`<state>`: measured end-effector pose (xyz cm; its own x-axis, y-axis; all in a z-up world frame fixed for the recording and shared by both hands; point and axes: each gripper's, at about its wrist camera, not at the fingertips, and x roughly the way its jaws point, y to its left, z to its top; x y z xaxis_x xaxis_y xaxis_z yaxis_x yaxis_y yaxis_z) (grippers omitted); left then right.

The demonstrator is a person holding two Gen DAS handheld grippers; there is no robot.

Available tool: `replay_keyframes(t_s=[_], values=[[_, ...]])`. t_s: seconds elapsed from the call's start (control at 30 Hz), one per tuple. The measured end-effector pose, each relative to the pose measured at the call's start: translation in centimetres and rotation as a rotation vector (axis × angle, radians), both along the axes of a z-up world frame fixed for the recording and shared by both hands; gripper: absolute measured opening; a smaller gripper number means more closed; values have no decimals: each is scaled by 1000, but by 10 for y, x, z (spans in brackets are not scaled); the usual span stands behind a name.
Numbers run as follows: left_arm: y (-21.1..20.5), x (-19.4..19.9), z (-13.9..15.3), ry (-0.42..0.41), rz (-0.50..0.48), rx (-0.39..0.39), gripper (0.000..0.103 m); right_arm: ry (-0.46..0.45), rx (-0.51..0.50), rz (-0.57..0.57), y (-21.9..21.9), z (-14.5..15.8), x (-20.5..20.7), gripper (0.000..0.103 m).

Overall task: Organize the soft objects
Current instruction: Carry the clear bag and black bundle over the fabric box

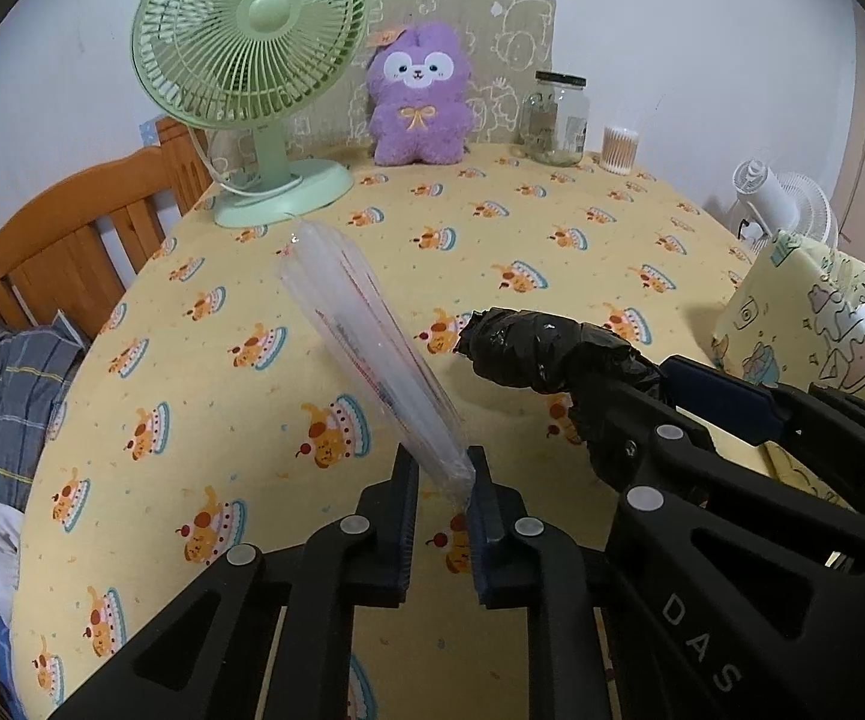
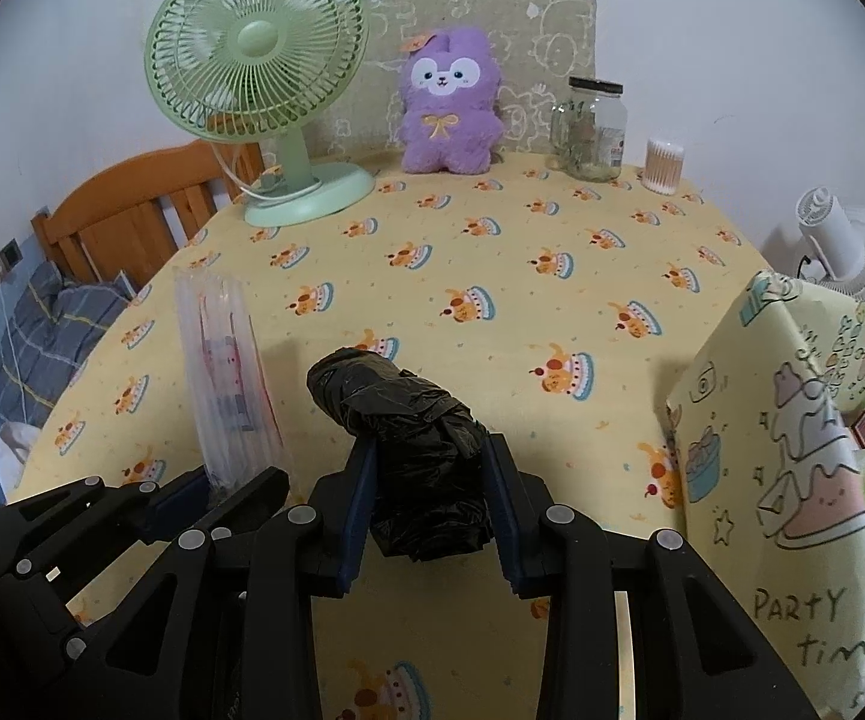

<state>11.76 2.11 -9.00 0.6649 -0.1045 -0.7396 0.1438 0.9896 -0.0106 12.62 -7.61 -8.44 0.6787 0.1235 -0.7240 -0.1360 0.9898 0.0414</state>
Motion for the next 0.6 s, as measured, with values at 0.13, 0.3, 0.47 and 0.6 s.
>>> replay_keyframes(t_s=[0.13, 0.3, 0.47, 0.6], values=[[-2, -5, 7, -17, 0, 4, 13, -12, 4, -4, -2, 6, -4, 38], [-5, -11, 18, -47, 5, 9, 12, -28, 18, -8, -5, 16, -10, 38], [-8, -17, 31, -77, 7, 11, 12, -58, 20, -9, -9, 30, -18, 38], [-11, -23, 40, -100, 11, 10, 12, -76, 24, -10, -11, 40, -22, 38]])
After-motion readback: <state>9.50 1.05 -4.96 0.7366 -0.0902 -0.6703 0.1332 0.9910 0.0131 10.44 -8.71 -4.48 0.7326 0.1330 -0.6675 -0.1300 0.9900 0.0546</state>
